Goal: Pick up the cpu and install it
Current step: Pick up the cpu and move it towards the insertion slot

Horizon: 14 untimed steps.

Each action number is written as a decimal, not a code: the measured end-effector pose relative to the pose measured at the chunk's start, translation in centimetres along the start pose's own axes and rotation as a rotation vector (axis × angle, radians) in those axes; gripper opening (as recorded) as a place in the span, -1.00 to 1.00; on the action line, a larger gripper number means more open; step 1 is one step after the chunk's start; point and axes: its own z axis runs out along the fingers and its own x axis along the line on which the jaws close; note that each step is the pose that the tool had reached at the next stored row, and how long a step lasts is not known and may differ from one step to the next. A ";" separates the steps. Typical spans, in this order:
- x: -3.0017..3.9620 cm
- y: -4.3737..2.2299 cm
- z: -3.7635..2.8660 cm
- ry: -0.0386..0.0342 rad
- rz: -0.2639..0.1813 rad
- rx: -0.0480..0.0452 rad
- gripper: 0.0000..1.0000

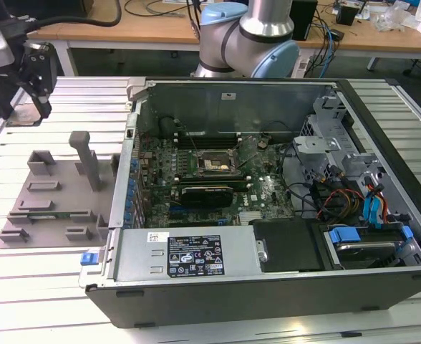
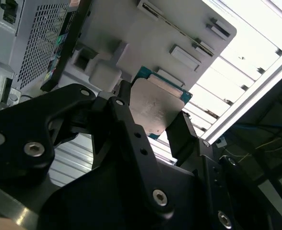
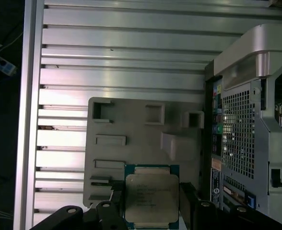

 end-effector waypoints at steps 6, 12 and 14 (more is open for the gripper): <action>-1.80 -0.06 0.03 0.0001 0.000 0.0001 0.09; -2.95 -0.10 0.06 0.0001 0.000 0.0001 0.09; -3.42 -0.12 0.07 0.0001 0.000 0.0001 0.09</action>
